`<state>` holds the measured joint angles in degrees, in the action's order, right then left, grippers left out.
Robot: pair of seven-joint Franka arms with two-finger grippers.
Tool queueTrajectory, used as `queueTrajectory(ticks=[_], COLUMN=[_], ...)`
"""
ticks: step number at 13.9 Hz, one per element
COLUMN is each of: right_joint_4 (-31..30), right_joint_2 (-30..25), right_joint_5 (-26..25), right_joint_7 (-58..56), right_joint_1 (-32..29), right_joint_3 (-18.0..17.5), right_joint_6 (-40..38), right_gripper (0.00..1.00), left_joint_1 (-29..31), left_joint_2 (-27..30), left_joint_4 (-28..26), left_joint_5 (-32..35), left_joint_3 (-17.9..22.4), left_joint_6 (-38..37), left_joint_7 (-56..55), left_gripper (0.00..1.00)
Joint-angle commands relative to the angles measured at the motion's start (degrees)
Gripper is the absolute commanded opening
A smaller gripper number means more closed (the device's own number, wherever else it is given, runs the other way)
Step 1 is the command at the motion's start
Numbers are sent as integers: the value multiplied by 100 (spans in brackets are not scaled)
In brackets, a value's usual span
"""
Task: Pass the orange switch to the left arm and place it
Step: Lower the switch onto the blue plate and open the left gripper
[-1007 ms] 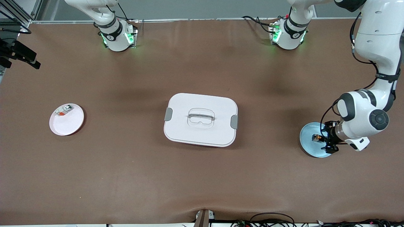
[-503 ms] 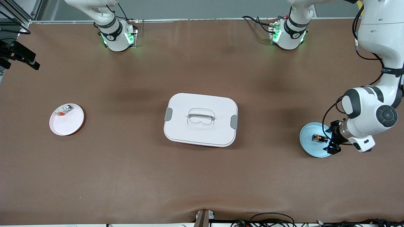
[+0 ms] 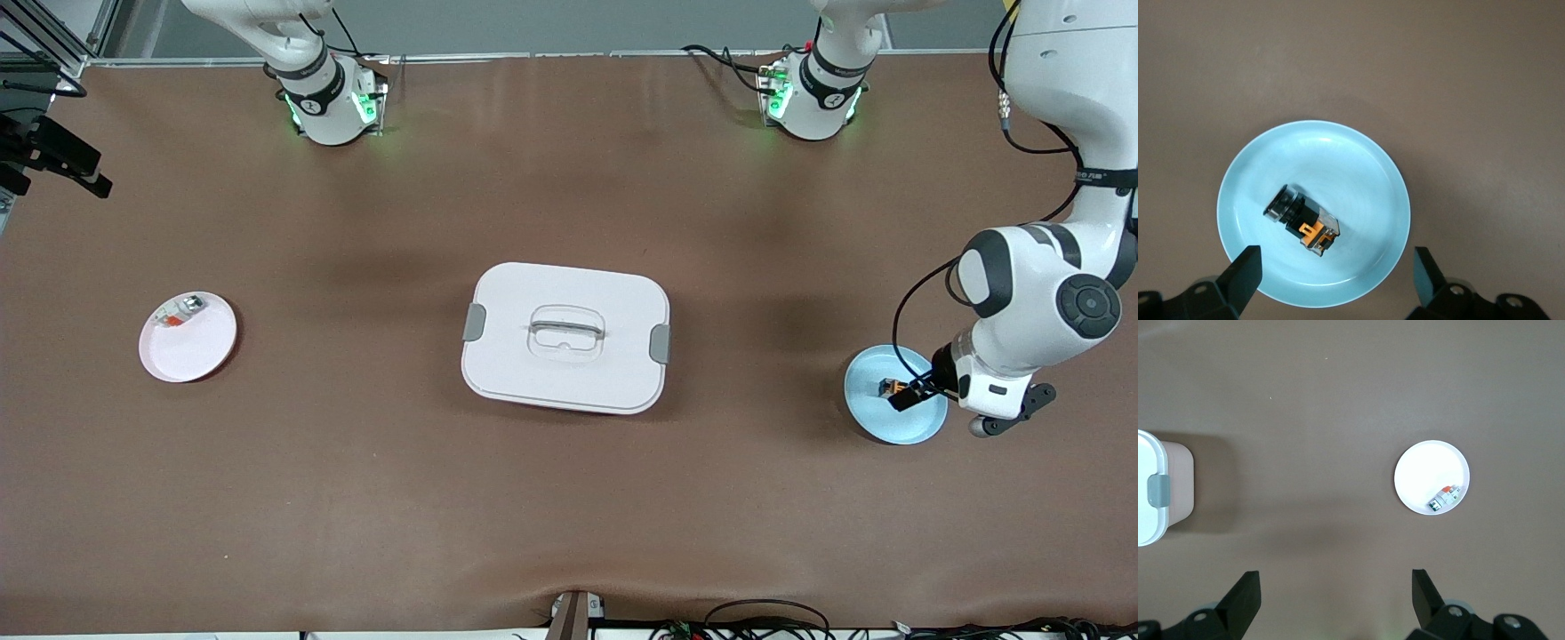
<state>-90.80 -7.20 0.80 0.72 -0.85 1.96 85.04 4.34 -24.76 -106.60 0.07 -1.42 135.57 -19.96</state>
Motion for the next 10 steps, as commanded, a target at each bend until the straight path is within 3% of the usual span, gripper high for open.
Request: queueTrajectory(ticks=[1, 5, 10], right_joint_4=[-157, -157, -166], right_joint_2=[-159, -159, -150], right_joint_5=[26, 34, 26], right_joint_7=[25, 34, 25], right_joint_1=[59, 50, 50], right_joint_3=[15, 6, 6], right_joint_6=[83, 74, 83], right_gripper=[100, 100, 100], left_joint_1=[-73, -117, -38], left_joint_2=[436, 779, 1675], left_joint_4=[-212, -142, -1], left_joint_5=[28, 37, 46], left_joint_3=[11, -42, -34], left_joint_6=[-75, -162, -1199], left_joint_7=[1235, 1592, 1706], left_gripper=[100, 100, 100])
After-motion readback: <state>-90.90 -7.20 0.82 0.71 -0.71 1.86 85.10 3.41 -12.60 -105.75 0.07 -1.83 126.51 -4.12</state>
